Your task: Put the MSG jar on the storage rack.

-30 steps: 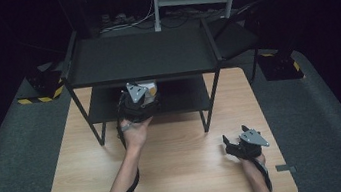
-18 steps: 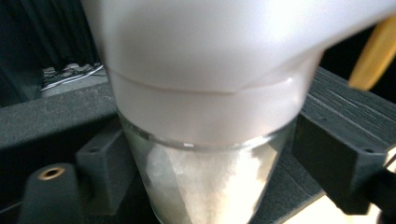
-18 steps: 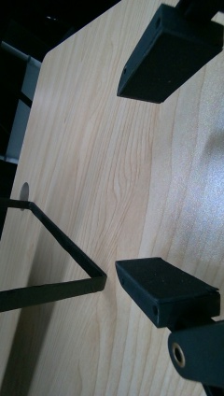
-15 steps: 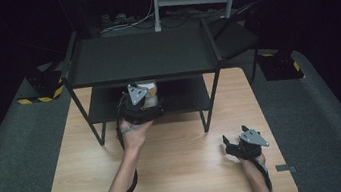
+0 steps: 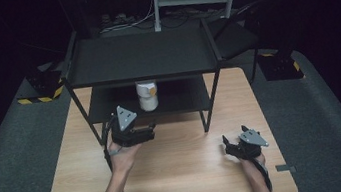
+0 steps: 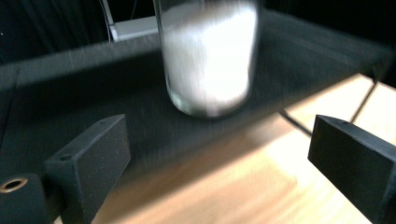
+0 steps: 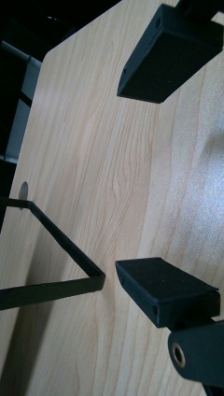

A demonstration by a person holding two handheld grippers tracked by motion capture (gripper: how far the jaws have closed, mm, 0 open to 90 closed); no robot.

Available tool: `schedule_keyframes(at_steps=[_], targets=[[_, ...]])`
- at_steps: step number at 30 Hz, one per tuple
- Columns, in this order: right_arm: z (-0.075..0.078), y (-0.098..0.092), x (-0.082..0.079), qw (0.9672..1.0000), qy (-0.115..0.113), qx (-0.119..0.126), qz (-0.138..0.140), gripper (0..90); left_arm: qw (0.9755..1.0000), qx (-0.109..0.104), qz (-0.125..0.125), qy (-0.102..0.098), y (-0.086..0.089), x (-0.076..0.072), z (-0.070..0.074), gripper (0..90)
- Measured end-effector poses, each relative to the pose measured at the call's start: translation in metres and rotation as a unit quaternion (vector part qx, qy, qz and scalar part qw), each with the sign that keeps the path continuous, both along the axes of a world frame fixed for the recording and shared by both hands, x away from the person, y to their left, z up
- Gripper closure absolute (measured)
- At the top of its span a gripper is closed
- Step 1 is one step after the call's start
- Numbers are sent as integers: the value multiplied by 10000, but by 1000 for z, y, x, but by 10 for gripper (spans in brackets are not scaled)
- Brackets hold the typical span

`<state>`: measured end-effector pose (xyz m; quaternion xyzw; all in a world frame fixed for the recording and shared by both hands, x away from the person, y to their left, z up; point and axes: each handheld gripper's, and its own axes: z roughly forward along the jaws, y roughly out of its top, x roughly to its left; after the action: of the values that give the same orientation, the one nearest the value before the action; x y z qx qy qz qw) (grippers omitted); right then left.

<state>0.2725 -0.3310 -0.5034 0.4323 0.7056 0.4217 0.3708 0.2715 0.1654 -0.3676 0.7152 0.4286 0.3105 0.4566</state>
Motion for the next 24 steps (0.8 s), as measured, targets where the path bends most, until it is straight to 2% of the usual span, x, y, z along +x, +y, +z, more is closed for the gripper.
schedule_keyframes(at_steps=[3,4,5,8,9,10,13,15,16,20,24], targets=[[0,1,0,10000,1,-18,1,137,9997,218,-53,30,4,-15,-18,58],[0,1,0,10000,-5,-38,7,137,9995,288,-89,78,6,-22,-31,61],[0,1,0,10000,-5,-38,7,137,9995,288,-89,78,6,-22,-31,61],[0,2,0,10000,4,-71,9,137,9989,388,-134,214,7,-26,-47,63],[0,2,0,10000,5,-87,11,137,9984,427,-153,346,10,-25,-59,63],[0,2,0,10000,5,-87,11,137,9984,427,-153,346,10,-25,-59,63],[1,3,0,9999,7,-107,7,137,9978,332,-246,509,18,-17,-74,61],[1,3,0,9999,3,-114,0,137,9967,259,-276,717,24,-8,-82,55],[0,3,0,9999,1,-114,-6,137,9961,229,-247,820,27,-3,-85,52],[0,4,0,9999,-2,-117,-21,137,9950,151,-71,986,33,9,-93,43],[0,4,0,9999,-1,-115,-40,137,9941,133,79,1077,35,19,-97,41]])
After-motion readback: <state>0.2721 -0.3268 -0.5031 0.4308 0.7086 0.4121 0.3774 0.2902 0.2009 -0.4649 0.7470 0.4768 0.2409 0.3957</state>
